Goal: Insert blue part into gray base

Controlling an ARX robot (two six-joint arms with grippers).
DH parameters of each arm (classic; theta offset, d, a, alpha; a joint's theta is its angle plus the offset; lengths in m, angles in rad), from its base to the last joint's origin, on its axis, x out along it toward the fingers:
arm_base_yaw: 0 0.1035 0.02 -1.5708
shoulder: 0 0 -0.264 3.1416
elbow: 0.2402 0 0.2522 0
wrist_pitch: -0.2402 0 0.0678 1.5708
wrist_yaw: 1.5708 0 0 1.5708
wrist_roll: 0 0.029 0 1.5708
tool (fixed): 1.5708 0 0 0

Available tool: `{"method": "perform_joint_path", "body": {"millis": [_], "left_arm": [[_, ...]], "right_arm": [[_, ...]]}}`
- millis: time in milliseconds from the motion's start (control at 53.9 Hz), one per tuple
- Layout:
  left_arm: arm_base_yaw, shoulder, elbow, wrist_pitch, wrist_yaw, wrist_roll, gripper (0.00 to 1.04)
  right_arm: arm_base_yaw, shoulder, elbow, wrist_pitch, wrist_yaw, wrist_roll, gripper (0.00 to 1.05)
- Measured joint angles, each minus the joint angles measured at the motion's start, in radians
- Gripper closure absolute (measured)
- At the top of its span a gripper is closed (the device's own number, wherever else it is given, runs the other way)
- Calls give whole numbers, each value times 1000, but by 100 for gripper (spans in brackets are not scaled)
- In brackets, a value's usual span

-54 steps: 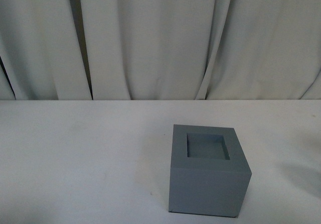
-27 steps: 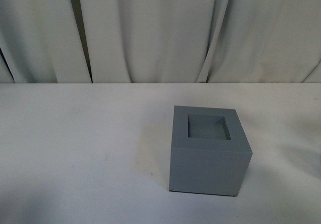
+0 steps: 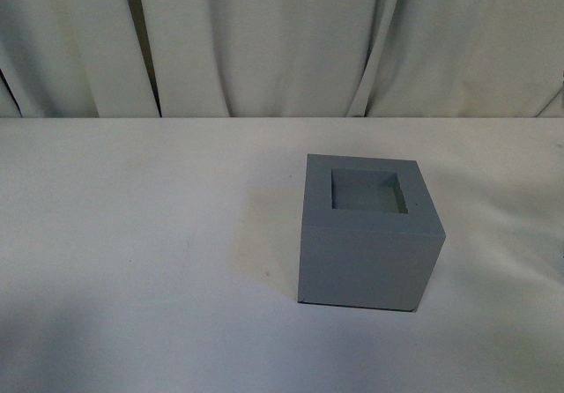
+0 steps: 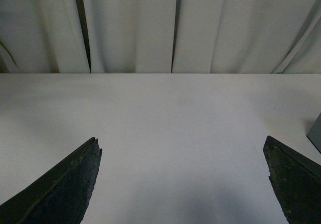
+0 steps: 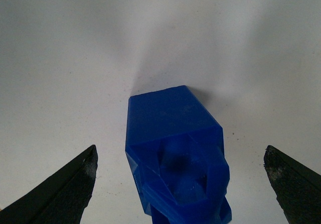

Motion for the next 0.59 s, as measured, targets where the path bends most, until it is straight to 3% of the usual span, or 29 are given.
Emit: {"method": "perform_joint_path", "body": {"millis": [519, 593], "left_arm": [[0, 0, 0, 0, 0, 0, 6], [0, 0, 0, 0, 0, 0, 6]], "right_arm": [[0, 55, -2, 26, 32, 0, 8], [0, 54, -2, 24, 32, -1, 21]]}}
